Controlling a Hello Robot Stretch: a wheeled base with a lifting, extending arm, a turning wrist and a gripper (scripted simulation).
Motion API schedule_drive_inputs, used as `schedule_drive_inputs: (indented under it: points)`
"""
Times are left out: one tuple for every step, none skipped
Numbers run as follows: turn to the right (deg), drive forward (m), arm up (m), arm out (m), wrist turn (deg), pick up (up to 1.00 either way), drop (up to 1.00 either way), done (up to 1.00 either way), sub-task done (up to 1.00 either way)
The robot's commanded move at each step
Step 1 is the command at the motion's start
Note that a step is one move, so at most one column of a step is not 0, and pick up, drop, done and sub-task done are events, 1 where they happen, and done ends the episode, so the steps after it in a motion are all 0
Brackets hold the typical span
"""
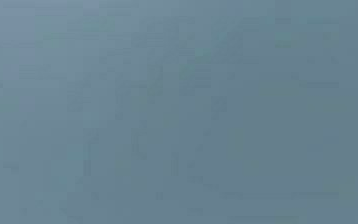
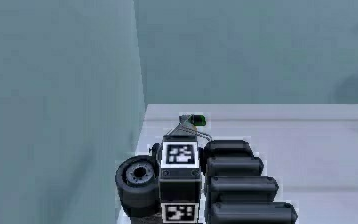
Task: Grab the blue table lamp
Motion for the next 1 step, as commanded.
schedule_drive_inputs:
  points:
    - [0.0,0.0,0.0,0.0,0.0,1.0,0.0,0.0,0.0]
